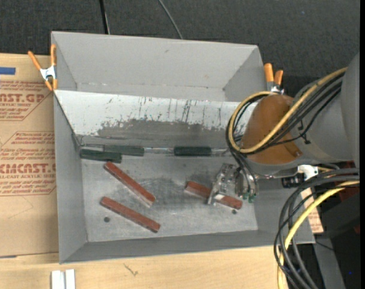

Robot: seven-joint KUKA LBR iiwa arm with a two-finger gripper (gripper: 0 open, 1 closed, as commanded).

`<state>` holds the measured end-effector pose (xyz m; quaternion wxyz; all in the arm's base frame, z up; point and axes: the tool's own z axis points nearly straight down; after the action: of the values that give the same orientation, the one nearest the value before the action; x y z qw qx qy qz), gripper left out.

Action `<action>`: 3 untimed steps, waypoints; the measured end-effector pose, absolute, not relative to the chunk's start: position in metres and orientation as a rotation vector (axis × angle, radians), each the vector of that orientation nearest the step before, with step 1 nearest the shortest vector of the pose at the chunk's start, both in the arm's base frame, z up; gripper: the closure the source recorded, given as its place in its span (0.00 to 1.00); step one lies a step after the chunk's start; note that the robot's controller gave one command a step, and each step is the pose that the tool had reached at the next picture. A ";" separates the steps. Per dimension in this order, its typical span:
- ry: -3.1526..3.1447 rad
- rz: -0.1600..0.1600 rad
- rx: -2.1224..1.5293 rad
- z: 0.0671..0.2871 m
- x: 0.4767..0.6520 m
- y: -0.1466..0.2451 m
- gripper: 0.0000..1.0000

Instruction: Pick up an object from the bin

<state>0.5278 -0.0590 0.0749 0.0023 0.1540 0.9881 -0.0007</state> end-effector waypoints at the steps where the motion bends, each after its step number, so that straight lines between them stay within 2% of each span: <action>1: 3.103 -0.002 0.484 0.079 0.526 -0.059 1.00; 3: 3.106 0.001 0.484 0.117 0.525 -0.057 1.00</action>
Offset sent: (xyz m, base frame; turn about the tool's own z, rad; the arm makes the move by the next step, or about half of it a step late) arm -0.0002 0.0000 0.0054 0.0000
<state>0.5252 -0.0572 0.1172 -0.0008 0.1539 0.9881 0.0005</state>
